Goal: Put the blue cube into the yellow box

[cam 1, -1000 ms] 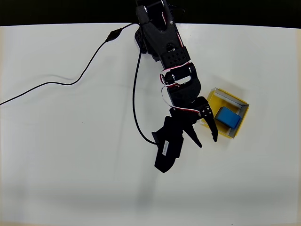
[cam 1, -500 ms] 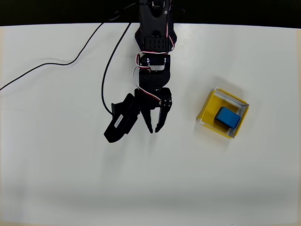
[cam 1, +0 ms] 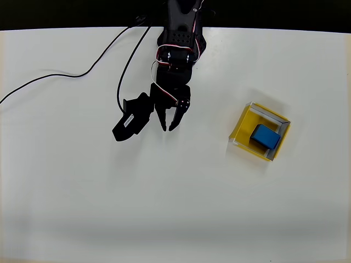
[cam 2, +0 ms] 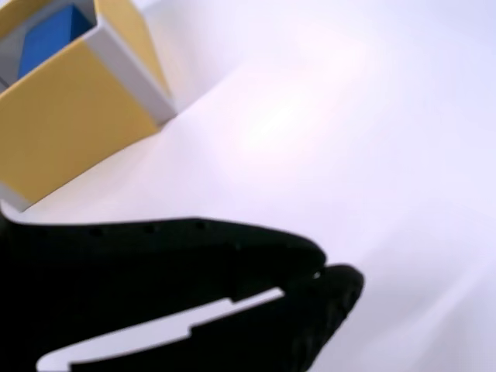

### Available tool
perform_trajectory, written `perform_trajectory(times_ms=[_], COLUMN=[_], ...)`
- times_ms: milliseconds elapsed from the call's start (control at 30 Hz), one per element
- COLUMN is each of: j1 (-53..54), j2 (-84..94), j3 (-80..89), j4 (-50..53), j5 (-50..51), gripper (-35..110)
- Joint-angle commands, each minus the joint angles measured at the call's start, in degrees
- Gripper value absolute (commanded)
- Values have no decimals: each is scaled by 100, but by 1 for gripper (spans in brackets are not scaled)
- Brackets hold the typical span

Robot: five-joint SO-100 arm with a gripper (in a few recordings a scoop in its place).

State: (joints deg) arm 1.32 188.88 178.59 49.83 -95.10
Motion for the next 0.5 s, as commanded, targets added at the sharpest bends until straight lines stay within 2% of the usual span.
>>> perform_trajectory(times_ms=[0, 200, 267, 467], j1=[0, 0, -26, -35], j2=[264, 272, 272, 272], j3=[158, 158, 158, 158], j4=[1002, 2786, 2804, 2804], j5=[-114, -114, 255, 220], gripper=[0, 0, 0, 0])
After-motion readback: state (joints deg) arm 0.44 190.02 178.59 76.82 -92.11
